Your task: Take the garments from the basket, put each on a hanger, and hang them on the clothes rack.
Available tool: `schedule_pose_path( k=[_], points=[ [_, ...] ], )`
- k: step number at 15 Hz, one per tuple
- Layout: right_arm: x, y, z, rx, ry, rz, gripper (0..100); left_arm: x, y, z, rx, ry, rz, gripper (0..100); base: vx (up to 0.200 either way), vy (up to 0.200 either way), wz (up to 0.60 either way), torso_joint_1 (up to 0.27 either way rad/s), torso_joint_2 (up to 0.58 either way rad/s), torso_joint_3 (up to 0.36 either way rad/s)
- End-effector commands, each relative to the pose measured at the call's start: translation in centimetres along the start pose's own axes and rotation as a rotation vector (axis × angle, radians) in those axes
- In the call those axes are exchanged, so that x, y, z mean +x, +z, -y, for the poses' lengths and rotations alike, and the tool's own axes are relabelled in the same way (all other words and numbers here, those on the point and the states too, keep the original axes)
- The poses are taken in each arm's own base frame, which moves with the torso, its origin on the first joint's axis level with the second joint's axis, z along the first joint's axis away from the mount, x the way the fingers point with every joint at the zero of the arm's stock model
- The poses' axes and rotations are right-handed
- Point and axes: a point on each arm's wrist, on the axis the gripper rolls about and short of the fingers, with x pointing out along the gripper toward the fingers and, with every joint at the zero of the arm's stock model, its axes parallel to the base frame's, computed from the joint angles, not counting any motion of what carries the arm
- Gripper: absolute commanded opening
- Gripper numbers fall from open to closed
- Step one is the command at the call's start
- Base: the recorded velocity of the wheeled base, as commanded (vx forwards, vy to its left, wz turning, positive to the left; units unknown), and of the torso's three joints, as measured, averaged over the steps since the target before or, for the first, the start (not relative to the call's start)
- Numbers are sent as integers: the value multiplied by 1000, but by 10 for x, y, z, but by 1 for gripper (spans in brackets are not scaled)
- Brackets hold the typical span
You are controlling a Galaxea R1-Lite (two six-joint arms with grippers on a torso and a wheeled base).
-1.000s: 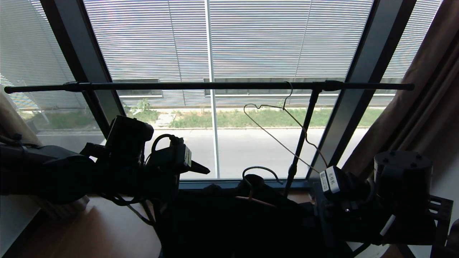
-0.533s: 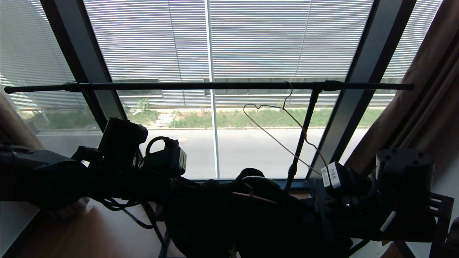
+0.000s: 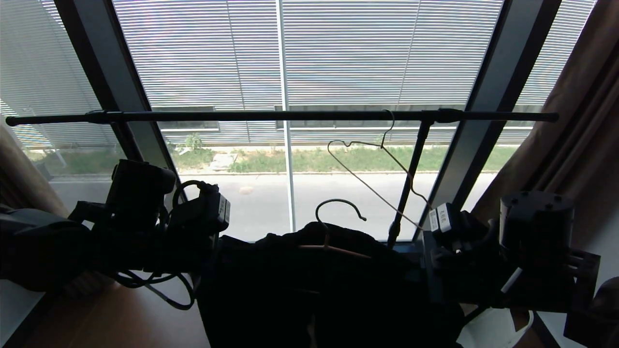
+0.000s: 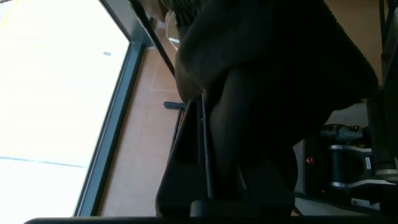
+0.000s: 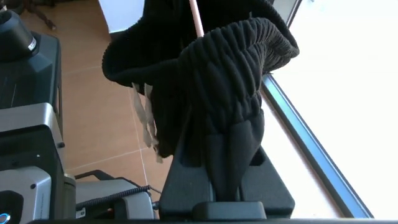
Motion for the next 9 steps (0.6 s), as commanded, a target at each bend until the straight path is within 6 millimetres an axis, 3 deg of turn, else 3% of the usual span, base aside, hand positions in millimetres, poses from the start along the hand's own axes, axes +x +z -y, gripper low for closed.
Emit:
schedule_pose_path(
  k=[1, 5, 9],
  points=[
    [2, -5, 5, 17, -9, -17, 100, -8, 5, 0, -11, 24, 13, 0, 0, 0, 0, 0, 0, 0],
    [-5, -8, 14, 0, -43, -18, 100, -19, 3, 2, -32, 65, 21, 0, 0, 0, 0, 0, 0, 0],
    [2, -18, 30, -31, -50, 42, 100, -28, 8, 12, -71, 52, 93, 0, 0, 0, 0, 0, 0, 0]
  ],
)
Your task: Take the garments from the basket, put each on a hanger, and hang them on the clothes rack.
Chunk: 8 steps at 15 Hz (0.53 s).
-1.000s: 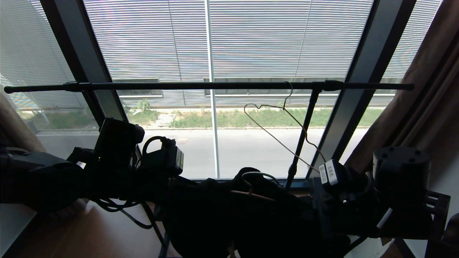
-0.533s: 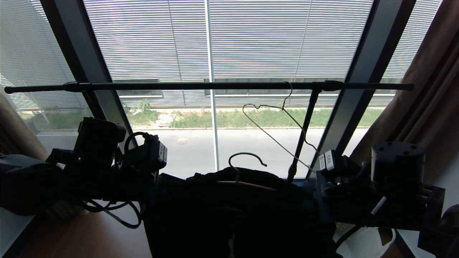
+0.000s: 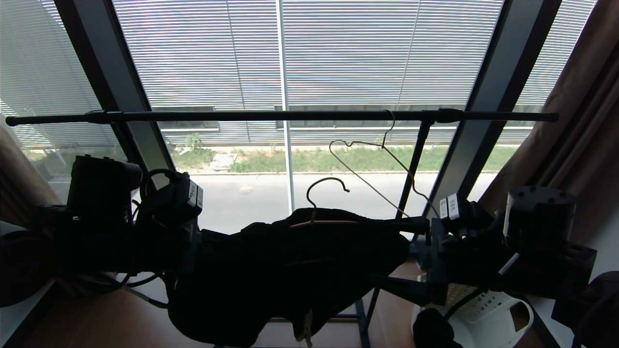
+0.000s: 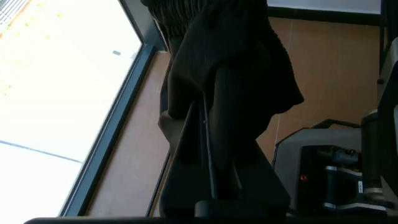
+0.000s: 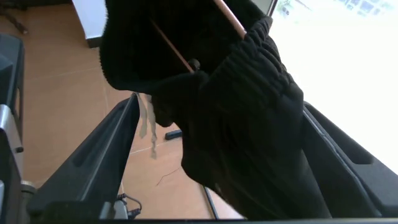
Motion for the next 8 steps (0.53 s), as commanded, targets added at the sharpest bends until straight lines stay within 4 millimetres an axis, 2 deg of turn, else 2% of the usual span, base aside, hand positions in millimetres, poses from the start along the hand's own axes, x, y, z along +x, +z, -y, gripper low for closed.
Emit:
schedule_pose_path(
  k=[1, 8],
  points=[
    [6, -13, 5, 17, -2, -17, 100, -5, 3, 5, 6, -4, 26, 0, 0, 0, 0, 0, 0, 0],
    [-5, -14, 12, 17, 5, 8, 100, -30, -11, 6, -39, 16, 69, 0, 0, 0, 0, 0, 0, 0]
  ],
)
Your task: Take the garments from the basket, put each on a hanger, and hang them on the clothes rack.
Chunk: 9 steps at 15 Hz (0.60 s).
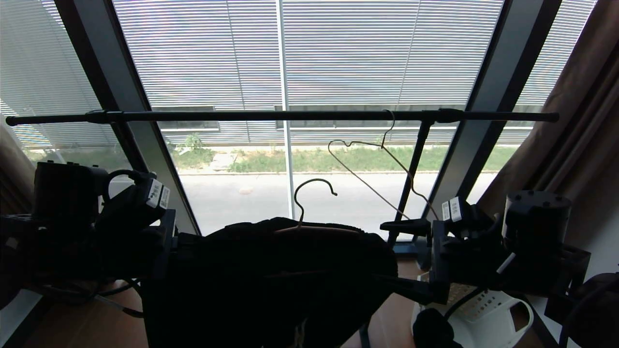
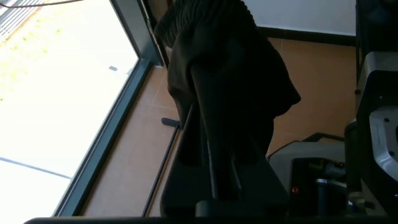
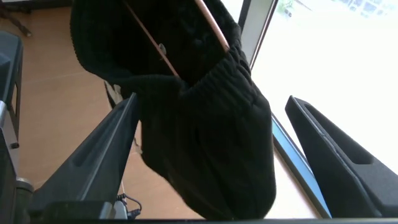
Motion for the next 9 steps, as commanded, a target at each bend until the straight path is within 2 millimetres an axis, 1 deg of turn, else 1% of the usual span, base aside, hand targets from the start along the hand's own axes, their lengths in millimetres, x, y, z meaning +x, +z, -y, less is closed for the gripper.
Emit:
schedule_pose_path(
  k=[1, 7, 9],
  points=[
    [-1, -1, 2, 1, -4, -1, 100, -5, -3, 0, -10, 15, -2, 0, 0, 0, 0, 0, 0, 0],
    [-6, -1, 7, 4, -20, 7, 100, -8, -4, -2, -20, -6, 34, 0, 0, 0, 0, 0, 0, 0],
    [-15, -2, 15, 11, 0, 26, 100, -13, -3, -4, -25, -5, 58, 0, 0, 0, 0, 0, 0, 0]
  ],
)
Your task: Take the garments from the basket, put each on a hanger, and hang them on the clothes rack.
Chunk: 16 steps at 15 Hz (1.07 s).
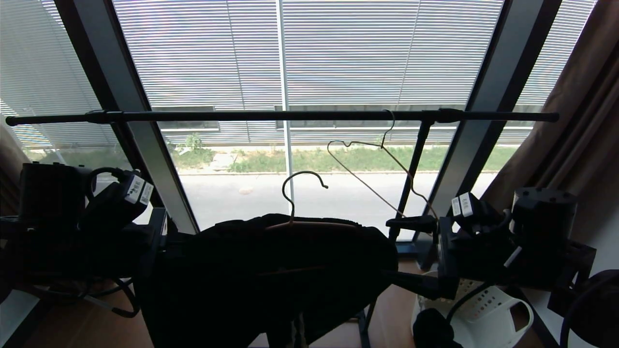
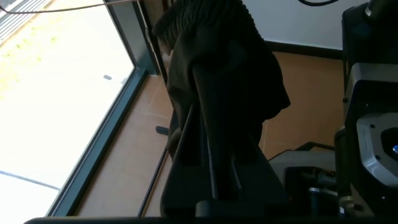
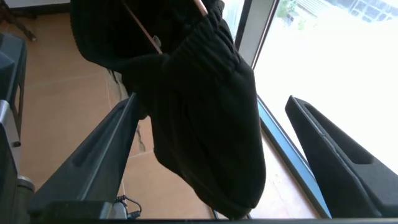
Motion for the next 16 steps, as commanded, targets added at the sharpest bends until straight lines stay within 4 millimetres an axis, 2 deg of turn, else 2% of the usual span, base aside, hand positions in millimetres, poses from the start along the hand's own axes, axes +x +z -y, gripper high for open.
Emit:
schedule_pose_path(
  k=[1, 6, 16],
  points=[
    [-9, -1, 8, 6, -9, 12, 100, -6, 1, -3, 7, 19, 11, 0, 0, 0, 0, 0, 0, 0],
    [-11, -9, 17, 29, 0, 8, 100, -14, 12, 0, -16, 15, 62, 0, 0, 0, 0, 0, 0, 0],
    [4, -42, 27, 60, 19, -43, 100, -21, 34, 2, -23, 50, 136, 0, 0, 0, 0, 0, 0, 0]
  ],
)
